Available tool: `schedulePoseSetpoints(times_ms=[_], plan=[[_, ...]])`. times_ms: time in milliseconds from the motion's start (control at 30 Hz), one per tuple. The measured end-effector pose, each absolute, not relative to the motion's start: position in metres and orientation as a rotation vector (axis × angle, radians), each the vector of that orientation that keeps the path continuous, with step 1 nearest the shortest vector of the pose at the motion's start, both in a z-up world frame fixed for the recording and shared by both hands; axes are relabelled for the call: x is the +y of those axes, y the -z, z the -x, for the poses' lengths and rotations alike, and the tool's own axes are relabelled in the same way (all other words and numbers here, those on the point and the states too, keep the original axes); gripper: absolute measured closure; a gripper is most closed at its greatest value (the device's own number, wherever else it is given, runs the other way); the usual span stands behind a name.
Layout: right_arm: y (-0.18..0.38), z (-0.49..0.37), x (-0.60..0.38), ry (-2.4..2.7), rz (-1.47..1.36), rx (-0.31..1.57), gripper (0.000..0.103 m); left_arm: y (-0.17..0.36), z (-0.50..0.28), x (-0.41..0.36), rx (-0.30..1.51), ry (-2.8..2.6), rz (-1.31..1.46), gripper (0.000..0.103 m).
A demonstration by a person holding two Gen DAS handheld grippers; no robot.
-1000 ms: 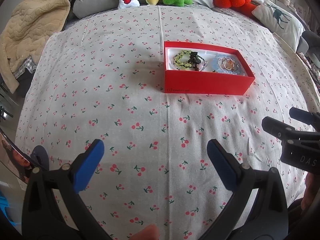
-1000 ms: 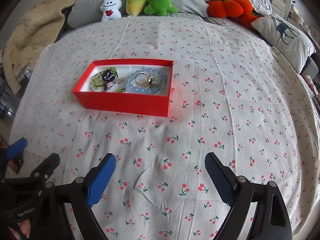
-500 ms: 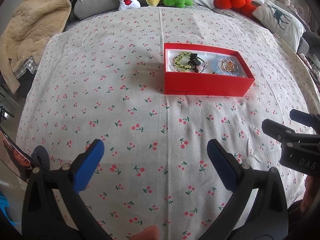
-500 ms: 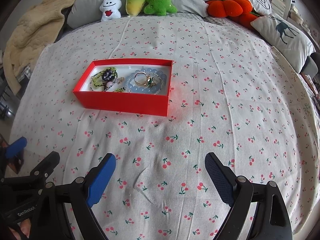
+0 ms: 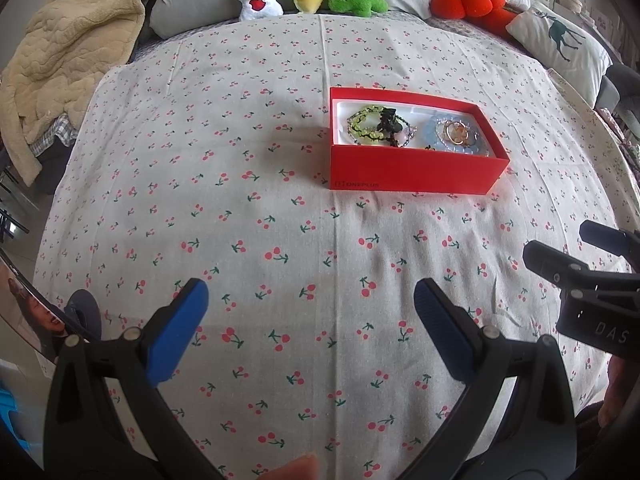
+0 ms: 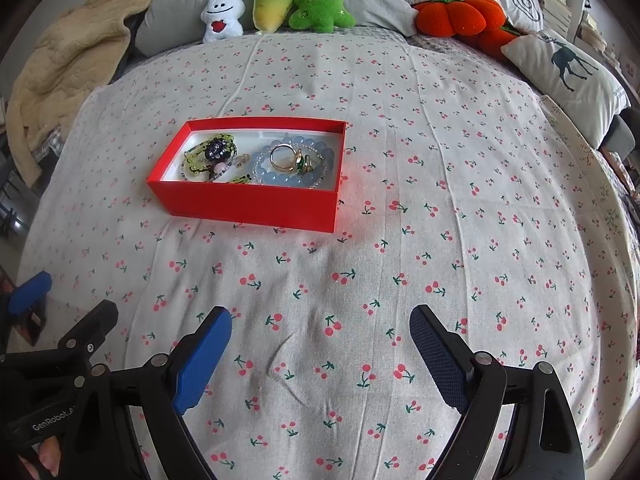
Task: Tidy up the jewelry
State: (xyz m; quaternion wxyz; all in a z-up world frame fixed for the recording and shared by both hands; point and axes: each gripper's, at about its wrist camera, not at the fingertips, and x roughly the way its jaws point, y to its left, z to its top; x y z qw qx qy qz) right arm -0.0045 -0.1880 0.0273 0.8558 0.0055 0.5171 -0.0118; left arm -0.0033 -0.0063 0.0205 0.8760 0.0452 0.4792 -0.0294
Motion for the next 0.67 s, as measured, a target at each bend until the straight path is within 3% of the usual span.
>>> schedulePoseSetpoints(times_ms=[667], plan=[[-0.021,0.004,-0.186,0.037,0.007,1.093,0.011,-0.01,0.003,-0.009,1.032,0.052,-0.103,0.001]])
